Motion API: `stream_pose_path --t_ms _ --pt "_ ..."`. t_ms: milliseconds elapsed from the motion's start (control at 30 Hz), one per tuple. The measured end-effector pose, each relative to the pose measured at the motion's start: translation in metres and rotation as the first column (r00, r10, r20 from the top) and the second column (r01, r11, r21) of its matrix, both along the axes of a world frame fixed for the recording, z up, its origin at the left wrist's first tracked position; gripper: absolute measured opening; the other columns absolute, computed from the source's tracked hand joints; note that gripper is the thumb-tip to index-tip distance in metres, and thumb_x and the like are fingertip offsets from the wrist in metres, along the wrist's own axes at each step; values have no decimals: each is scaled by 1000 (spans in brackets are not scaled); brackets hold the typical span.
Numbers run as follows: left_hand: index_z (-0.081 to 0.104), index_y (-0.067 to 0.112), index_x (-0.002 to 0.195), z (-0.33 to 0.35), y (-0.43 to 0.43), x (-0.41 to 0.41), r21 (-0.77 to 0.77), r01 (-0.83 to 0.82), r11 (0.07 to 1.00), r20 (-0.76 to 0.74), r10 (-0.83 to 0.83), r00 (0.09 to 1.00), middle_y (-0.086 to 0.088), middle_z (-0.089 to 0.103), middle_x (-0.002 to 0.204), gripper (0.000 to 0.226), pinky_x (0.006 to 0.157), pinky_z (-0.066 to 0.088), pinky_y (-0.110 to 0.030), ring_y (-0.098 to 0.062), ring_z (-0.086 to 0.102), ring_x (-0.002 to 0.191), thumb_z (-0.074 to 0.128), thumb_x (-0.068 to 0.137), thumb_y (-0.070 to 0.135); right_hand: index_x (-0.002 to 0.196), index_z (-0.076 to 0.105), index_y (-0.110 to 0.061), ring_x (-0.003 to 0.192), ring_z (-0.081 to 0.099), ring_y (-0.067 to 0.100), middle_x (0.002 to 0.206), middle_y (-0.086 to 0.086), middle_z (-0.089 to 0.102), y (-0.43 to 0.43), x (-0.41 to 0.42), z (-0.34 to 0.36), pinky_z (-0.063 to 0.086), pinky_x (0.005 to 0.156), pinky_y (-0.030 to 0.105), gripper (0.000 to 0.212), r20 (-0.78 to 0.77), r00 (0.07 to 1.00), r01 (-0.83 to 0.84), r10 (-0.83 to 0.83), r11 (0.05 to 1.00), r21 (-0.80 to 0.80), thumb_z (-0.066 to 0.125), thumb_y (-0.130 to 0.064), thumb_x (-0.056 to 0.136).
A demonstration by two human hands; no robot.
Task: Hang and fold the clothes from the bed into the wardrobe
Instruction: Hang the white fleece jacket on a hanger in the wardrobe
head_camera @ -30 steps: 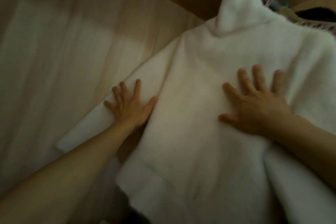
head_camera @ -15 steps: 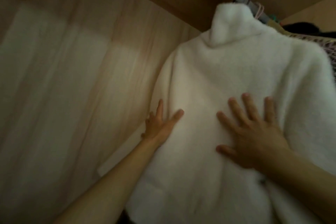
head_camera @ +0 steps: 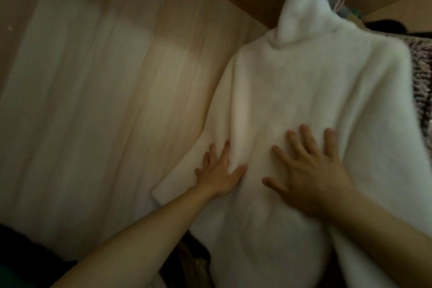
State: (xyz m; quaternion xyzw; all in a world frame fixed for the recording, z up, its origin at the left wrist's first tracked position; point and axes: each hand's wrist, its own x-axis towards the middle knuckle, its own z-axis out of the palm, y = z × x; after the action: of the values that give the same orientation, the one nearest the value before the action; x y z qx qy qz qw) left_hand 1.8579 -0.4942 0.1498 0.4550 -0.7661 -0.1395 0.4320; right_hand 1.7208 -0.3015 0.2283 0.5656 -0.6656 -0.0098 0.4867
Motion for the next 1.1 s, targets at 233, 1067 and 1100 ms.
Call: stream_pose_path --t_ms 233,1067,1100 --pt "-17 58 146 -44 30 15 16 66 998 -79 -64 995 -3 -18 165 103 121 5 -57 -30 -9 152 33 64 97 136 58 -28 146 22 44 154 19 37 31 0 -52 8 114 70 85 -20 996 -83 84 994 68 29 -77 74" --pt "7 47 155 -31 159 138 -190 -177 966 221 218 951 0 -6 167 76 122 9 -54 -23 -3 153 31 90 77 154 2 -32 151 -7 34 164 8 1 82 67 -66 -2 120 57 84 179 861 -489 476 872 33 31 -74 88" --pt "6 47 155 -28 175 142 -196 -207 959 244 252 937 1 -7 167 77 122 9 -54 -23 -3 153 31 90 78 154 1 -32 150 -7 34 164 8 0 86 65 -68 -2 120 57 84 191 845 -515 500 857 34 31 -74 88"
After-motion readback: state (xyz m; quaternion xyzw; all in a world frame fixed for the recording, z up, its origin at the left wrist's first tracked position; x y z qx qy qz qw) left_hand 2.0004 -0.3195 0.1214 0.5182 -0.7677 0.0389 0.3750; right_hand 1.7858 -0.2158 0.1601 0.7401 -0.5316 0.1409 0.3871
